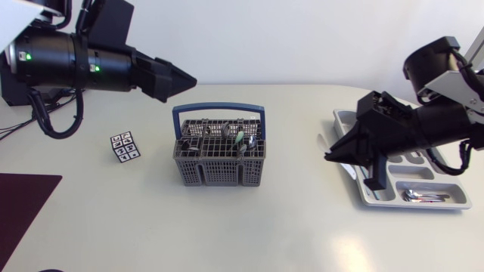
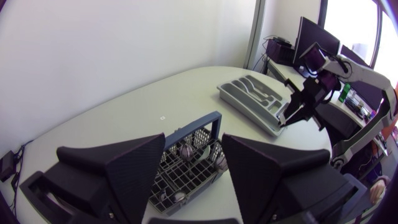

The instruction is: Transfer all utensils from the basket to the drawer tray.

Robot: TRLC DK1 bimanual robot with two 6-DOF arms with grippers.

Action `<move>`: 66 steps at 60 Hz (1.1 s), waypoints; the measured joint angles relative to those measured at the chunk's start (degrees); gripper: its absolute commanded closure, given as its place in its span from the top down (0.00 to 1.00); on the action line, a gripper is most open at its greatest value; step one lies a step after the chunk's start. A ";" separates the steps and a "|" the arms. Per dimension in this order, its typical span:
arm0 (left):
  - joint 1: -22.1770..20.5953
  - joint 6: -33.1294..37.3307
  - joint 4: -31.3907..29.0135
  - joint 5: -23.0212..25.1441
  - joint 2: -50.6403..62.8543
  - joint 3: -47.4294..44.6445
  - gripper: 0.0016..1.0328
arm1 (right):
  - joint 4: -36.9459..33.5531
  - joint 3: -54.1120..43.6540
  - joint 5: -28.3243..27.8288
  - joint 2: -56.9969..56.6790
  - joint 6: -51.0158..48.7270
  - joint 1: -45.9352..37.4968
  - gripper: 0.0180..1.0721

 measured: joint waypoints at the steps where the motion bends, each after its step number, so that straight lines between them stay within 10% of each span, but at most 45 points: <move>1: 0.00 0.74 0.00 -0.09 0.00 -0.33 0.62 | -0.57 0.00 -0.13 0.26 -1.49 -1.36 0.05; 32: -2.12 15.45 0.00 -4.48 2.86 -3.74 0.67 | -8.76 5.55 2.54 18.27 -44.46 -33.53 0.06; 55: -8.44 25.35 -1.33 -13.46 2.99 -6.80 0.67 | -0.72 8.02 10.67 31.28 -60.13 -44.13 0.06; 66: -10.12 29.31 -1.46 -15.04 3.13 -7.80 0.67 | 1.73 9.31 12.83 34.67 -60.85 -44.50 0.37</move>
